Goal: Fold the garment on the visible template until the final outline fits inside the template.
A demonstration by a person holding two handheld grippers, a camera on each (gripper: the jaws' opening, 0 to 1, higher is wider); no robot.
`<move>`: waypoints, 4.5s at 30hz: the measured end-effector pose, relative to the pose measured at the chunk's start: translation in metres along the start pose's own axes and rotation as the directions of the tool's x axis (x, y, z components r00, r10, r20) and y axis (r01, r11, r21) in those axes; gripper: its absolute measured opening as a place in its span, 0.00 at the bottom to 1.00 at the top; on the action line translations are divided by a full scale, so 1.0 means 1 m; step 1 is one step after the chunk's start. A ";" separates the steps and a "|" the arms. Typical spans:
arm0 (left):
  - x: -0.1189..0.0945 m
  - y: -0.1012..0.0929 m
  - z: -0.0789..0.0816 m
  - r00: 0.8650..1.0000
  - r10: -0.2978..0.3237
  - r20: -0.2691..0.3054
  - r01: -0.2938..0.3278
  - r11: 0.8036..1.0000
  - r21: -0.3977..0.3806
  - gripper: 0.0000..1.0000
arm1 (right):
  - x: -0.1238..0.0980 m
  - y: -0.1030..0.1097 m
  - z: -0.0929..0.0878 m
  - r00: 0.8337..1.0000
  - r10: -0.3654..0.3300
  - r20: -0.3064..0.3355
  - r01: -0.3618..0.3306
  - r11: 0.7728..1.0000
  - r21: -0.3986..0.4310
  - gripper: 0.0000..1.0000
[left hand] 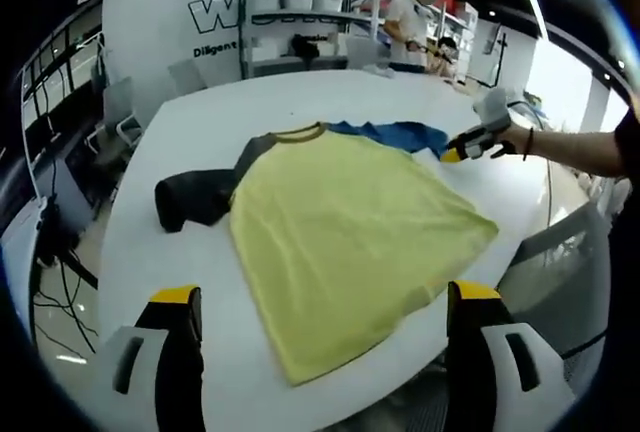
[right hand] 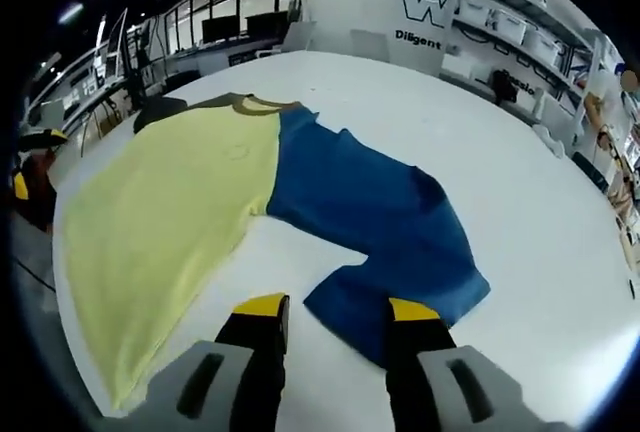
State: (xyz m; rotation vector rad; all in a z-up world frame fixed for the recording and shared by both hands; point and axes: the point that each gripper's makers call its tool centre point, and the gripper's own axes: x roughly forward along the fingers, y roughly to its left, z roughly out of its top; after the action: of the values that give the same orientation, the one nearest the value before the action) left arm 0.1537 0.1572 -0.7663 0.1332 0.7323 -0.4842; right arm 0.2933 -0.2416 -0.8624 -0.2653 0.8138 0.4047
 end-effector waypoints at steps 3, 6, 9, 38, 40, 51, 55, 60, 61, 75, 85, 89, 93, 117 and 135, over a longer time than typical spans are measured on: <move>-0.001 0.001 0.000 1.000 0.002 0.003 -0.002 1.000 0.002 0.99 | 0.002 0.002 0.001 1.000 0.011 0.020 -0.011 1.000 0.014 0.19; 0.000 0.000 0.001 1.000 0.004 0.005 -0.004 1.000 -0.006 0.98 | 0.002 0.001 0.000 1.000 0.009 0.021 -0.010 1.000 0.028 0.07; 0.000 -0.002 0.003 1.000 0.000 0.009 0.000 1.000 -0.002 0.98 | 0.000 -0.006 -0.002 1.000 -0.027 0.006 0.027 1.000 0.001 0.00; -0.002 -0.002 0.009 1.000 0.002 0.017 -0.003 0.998 0.059 0.99 | -0.037 -0.170 0.038 0.952 -0.304 -0.010 0.303 0.945 0.125 0.00; -0.001 -0.002 0.009 1.000 0.001 0.014 -0.002 0.998 0.063 0.99 | -0.034 -0.182 0.032 0.947 -0.319 -0.032 0.320 0.941 0.107 0.00; -0.002 0.009 0.008 1.000 0.026 -0.012 -0.025 0.996 0.088 0.99 | -0.012 -0.222 -0.001 0.933 -0.326 -0.149 0.336 0.941 0.043 0.00; -0.001 0.010 0.008 0.999 0.027 -0.020 -0.025 0.996 0.088 0.99 | -0.001 -0.229 -0.008 0.936 -0.307 -0.171 0.324 0.943 0.077 0.00; 0.001 0.011 0.005 0.999 0.027 -0.028 -0.024 0.996 0.086 0.99 | 0.007 -0.231 -0.022 0.931 -0.297 -0.210 0.328 0.936 0.129 0.00; 0.001 0.011 0.004 0.999 0.026 -0.029 -0.023 0.996 0.085 0.99 | 0.003 -0.224 -0.026 0.930 -0.294 -0.222 0.331 0.931 0.152 0.00; -0.004 0.014 0.001 0.999 0.036 -0.030 -0.033 0.996 0.084 0.99 | 0.000 -0.249 -0.037 0.931 -0.301 -0.207 0.351 0.897 0.270 0.04; -0.006 0.008 0.005 0.999 0.032 -0.024 -0.030 0.995 0.090 0.99 | -0.014 -0.240 -0.041 0.951 -0.276 -0.139 0.309 0.858 0.412 0.21; -0.007 0.007 0.009 0.999 0.032 -0.010 -0.031 0.995 0.091 0.99 | -0.019 -0.229 -0.045 0.957 -0.261 -0.128 0.290 0.841 0.456 0.23; -0.007 0.005 0.010 1.000 0.030 -0.006 -0.029 0.995 0.093 0.99 | -0.023 -0.216 -0.051 0.957 -0.255 -0.137 0.289 0.838 0.463 0.22; -0.009 0.008 0.004 1.000 0.015 -0.026 -0.013 0.996 0.092 0.99 | -0.026 -0.200 -0.025 0.965 -0.225 -0.137 0.264 0.828 0.495 0.00; -0.007 0.002 0.007 0.999 -0.028 -0.024 0.031 0.992 0.121 0.99 | -0.024 -0.106 0.092 0.999 0.012 0.053 -0.037 0.867 0.497 0.00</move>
State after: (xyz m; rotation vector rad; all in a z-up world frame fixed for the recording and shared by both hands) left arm 0.1543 0.1602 -0.7562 0.2423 0.7270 -0.5568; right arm 0.3855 -0.3075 -0.7754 0.2394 0.8459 0.2098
